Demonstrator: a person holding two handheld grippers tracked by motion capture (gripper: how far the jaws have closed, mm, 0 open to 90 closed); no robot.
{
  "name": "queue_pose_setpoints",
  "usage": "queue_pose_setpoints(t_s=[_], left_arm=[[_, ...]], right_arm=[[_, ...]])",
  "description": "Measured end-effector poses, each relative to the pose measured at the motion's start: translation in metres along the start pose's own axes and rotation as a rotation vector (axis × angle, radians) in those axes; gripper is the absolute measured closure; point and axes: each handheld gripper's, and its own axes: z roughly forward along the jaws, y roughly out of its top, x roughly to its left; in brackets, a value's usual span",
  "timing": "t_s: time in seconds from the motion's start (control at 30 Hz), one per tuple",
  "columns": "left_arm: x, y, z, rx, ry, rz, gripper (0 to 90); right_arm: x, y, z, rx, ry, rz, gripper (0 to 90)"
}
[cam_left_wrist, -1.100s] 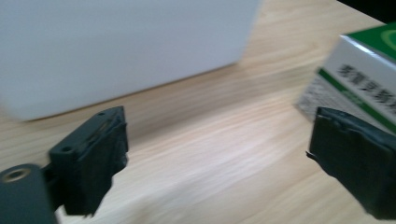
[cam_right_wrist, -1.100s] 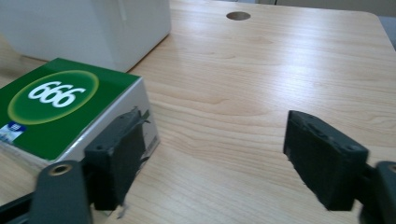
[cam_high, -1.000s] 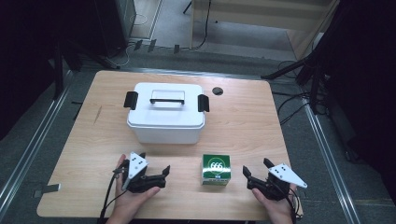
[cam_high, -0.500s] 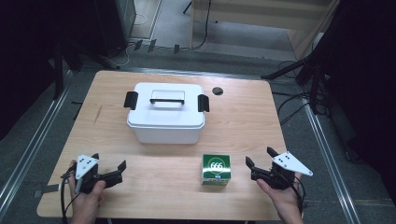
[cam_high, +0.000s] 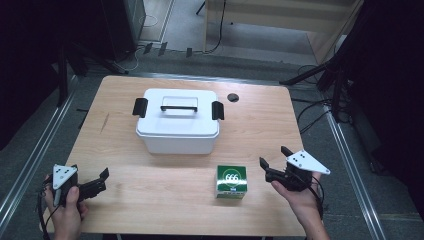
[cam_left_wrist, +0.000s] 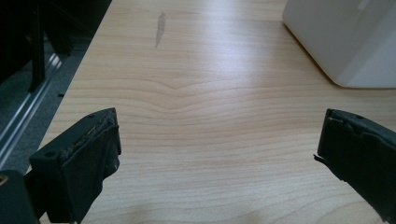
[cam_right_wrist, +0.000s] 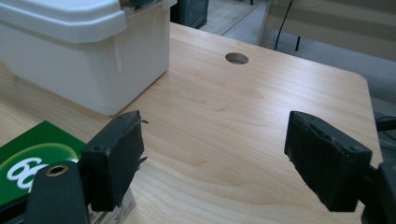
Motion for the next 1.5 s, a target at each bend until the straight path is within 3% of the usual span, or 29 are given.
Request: queue_pose_setpoints(t_s=[0.13,0.33,0.43,0.6,0.8,0.9,1.0,1.13,1.37,1.4,1.5], left_arm=[[0.000,-0.003,0.002,0.014,-0.012,0.009,0.1],[-0.006,-0.005,0.005,0.021,0.001,0.049,0.1],[-0.007,-0.006,0.004,0.025,0.002,0.053,0.1],[-0.008,-0.006,0.005,0.030,-0.009,0.060,0.1],[-0.008,-0.006,0.005,0.031,-0.003,0.061,0.2],[-0.007,-0.006,0.006,0.029,0.001,0.045,0.1],[-0.007,-0.006,0.006,0.032,0.006,0.052,0.2],[-0.008,-0.006,0.006,0.034,0.007,0.061,0.1],[-0.008,-0.006,0.007,0.034,0.007,0.055,0.2],[-0.008,-0.006,0.007,0.035,0.005,0.055,0.2],[-0.008,-0.006,0.007,0.042,-0.001,0.057,0.2]], right_arm=[[-0.004,0.013,0.001,-0.001,0.001,-0.001,20.6],[-0.009,0.037,0.010,0.020,0.027,-0.091,23.9],[-0.011,0.044,0.014,0.028,0.019,-0.093,22.4],[-0.014,0.057,0.024,0.050,0.044,-0.123,23.4],[-0.018,0.070,0.037,0.120,0.090,-0.226,29.7],[-0.019,0.078,0.042,0.139,0.134,-0.247,29.4],[-0.019,0.085,0.049,0.151,0.161,-0.277,29.4],[-0.015,0.094,0.058,0.189,0.235,-0.329,33.6],[0.000,0.108,0.077,0.226,0.372,-0.479,40.5],[0.003,0.111,0.082,0.225,0.386,-0.521,43.5],[0.005,0.115,0.087,0.236,0.408,-0.541,46.5]])
